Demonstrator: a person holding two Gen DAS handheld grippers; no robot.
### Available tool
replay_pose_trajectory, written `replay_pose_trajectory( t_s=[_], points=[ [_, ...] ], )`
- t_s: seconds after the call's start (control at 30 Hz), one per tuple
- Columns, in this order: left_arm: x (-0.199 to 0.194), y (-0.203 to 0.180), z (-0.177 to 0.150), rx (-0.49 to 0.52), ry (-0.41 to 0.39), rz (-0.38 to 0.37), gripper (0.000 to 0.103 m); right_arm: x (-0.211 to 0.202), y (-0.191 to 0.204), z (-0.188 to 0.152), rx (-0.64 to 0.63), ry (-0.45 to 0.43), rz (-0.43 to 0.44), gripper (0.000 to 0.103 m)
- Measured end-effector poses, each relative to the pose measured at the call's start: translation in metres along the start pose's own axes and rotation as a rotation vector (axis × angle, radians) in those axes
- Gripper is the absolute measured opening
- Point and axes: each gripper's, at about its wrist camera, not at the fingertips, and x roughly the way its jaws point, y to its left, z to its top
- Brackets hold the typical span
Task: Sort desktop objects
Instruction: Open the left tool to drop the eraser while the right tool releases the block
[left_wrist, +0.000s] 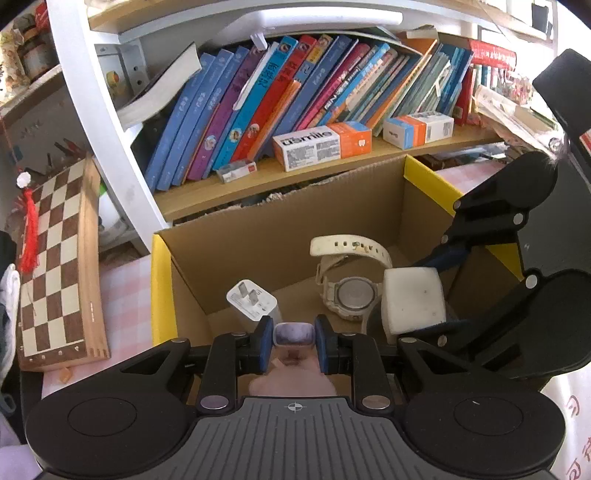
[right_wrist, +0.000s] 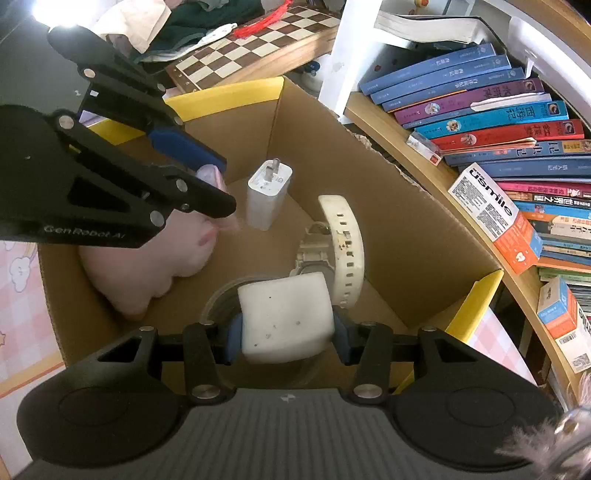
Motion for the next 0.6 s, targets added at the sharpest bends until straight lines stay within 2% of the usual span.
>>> replay_pose_trajectory(
  t_s=[0.27,0.37,0.6],
  points=[
    [0.0,-0.002,0.0,0.008,0.002,0.0,0.023,-0.002,0.0,0.001,0.004,-0.006,0.014,0.046],
    [-0.003,-0.001,0.001,0.009,-0.002,-0.001,0.023,-0.003,0.0,0.001,0.007,-0.01,0.019,0.05],
    [-0.01,-0.001,0.001,0.009,-0.021,0.002,0.035,-0.013,-0.001,0.002,0.022,-0.041,0.023,0.06]
  ],
)
